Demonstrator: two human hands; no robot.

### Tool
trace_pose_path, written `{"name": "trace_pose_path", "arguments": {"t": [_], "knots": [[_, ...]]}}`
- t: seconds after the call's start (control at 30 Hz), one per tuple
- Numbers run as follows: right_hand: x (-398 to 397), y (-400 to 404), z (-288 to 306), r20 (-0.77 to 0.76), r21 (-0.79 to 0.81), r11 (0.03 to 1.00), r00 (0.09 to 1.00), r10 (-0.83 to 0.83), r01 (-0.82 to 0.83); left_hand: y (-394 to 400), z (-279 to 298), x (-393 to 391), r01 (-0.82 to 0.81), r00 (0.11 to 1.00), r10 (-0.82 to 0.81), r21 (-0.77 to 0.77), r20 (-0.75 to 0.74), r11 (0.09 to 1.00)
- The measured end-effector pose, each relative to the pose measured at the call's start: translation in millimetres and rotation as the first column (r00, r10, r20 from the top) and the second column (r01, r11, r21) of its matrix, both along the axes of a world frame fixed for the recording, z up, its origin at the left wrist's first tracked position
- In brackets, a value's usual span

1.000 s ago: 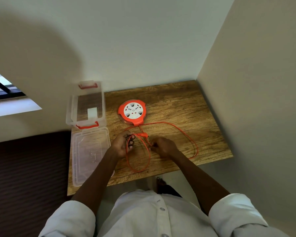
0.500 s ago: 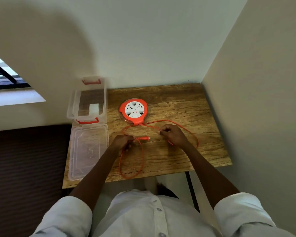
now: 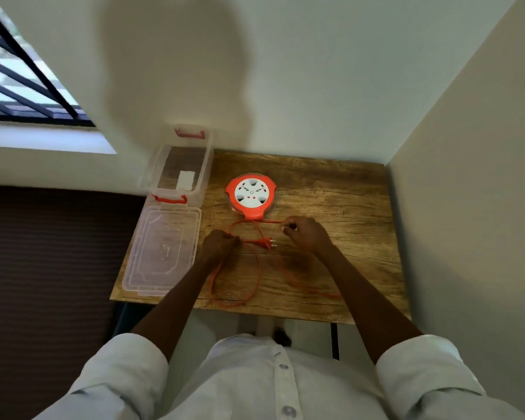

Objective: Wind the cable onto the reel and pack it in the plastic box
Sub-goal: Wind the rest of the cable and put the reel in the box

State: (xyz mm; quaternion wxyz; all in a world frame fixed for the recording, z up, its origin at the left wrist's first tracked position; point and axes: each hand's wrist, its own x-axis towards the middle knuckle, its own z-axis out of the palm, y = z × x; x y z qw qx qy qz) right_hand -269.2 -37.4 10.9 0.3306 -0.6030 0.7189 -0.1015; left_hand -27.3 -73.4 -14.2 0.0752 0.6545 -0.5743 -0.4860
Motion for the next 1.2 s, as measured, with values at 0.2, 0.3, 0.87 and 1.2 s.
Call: {"name": "trace_pose_path", "arguments": {"t": [0.2, 0.3, 0.87, 1.2], "knots": [[14, -47, 12, 0.139, -0.067, 0.995, 0.988, -0.065, 0.075, 12, 8, 22, -0.270, 0.963, 0.268, -0.079, -0.039, 0.960], [22, -64, 16, 0.320, -0.065, 0.996, 0.947, -0.031, 0.055, 19, 11, 30, -0.331, 0.940, 0.323, -0.058, -0.115, 0.942], [39, -107, 0, 0.383, 0.244, 0.913, 0.833, -0.400, 0.326, 38, 21, 33, -0.433, 0.876, 0.420, -0.005, -0.238, 0.901], [27, -106, 0, 0.574, 0.413, 0.848, 0.628, -0.526, 0.332, 22, 28, 26, -0.476, 0.833, 0.471, 0.059, -0.290, 0.878]]}}
